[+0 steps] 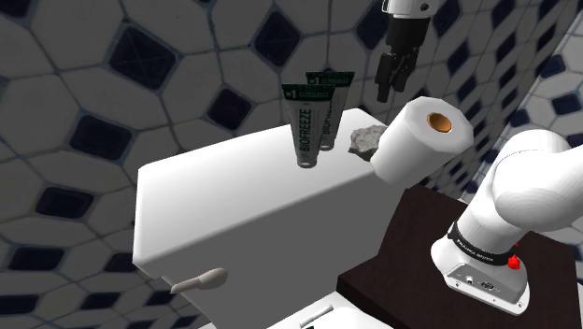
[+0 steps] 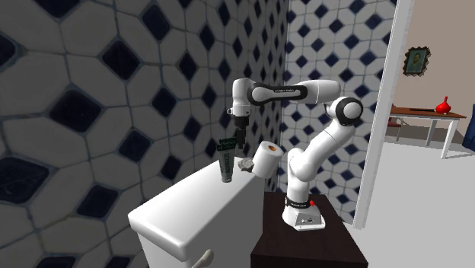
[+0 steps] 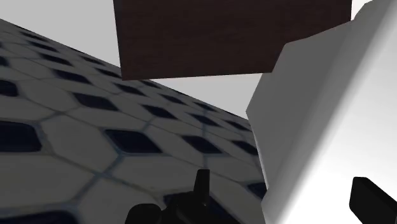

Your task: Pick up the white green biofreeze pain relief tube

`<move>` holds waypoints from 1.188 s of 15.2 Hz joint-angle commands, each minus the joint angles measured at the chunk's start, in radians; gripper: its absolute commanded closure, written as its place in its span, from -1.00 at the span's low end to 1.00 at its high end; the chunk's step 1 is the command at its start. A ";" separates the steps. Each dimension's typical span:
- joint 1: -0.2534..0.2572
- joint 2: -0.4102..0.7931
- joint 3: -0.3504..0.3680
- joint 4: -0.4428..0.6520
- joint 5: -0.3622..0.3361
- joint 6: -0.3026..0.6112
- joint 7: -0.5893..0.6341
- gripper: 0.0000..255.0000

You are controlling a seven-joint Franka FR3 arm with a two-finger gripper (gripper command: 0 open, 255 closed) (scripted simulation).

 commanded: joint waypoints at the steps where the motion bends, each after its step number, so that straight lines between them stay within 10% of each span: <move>1: 0.000 0.000 0.000 0.000 0.000 0.000 0.000 -1.00; 18: 0.156 0.294 0.260 0.556 0.139 -0.311 0.165 -1.00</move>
